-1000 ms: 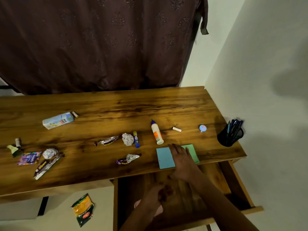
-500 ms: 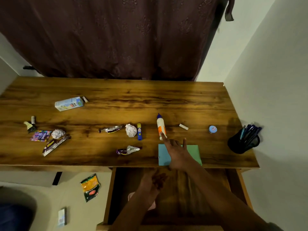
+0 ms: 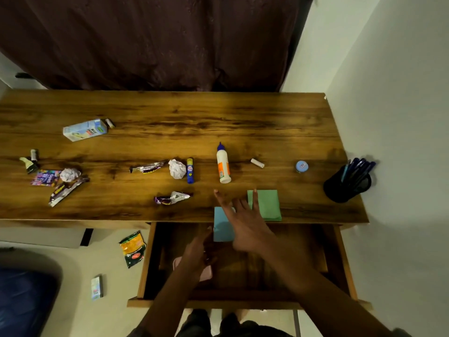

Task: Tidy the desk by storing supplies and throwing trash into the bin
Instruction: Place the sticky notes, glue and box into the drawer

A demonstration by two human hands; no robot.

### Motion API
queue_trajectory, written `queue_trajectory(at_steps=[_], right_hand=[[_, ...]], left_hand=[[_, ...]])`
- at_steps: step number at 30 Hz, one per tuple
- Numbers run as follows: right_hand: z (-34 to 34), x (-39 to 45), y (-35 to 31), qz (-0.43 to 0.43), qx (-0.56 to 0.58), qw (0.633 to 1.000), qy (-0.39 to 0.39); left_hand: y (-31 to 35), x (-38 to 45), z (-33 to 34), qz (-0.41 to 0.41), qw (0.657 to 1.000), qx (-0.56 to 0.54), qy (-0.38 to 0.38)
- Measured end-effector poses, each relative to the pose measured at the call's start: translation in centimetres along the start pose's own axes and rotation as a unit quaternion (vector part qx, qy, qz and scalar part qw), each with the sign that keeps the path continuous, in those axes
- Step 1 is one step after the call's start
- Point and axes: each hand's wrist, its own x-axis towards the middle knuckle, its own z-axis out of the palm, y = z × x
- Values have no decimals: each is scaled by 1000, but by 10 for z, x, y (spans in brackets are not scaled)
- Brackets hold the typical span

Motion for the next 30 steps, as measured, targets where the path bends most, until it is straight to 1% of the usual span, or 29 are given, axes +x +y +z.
queue_trajectory(at_steps=[2,4,7,9,13,15,21,24,27,30], right_hand=[[5,-16,-6,0,10,1000,1],[14,-33,-9,-7,17,1000,3],[29,-56,-9,-14,33,999,11],[41,-67,-7,-7,32,999,-2],[65,-71,0,4,18,997,-81],[81,-66,7,0,16,995,-99],[107,-54,14,7,8,991,-132],[115,-54,10,7,-19,991,-130],[124,-54,10,19,-4,989,-149],[129,-55,12,18,0,988,-152]], left_hand=[[-3,-4,-10,6,998,53,34],[-6,-13,-18,32,992,102,65],[-8,-35,-24,65,985,147,67],[-9,-49,-25,79,982,161,56],[-14,-58,-28,115,979,158,51],[-18,-58,-29,126,978,158,56],[-25,-61,-33,171,959,213,69],[-27,-62,-38,175,957,218,82],[-32,-63,-41,173,952,233,92],[-35,-63,-42,168,951,240,96]])
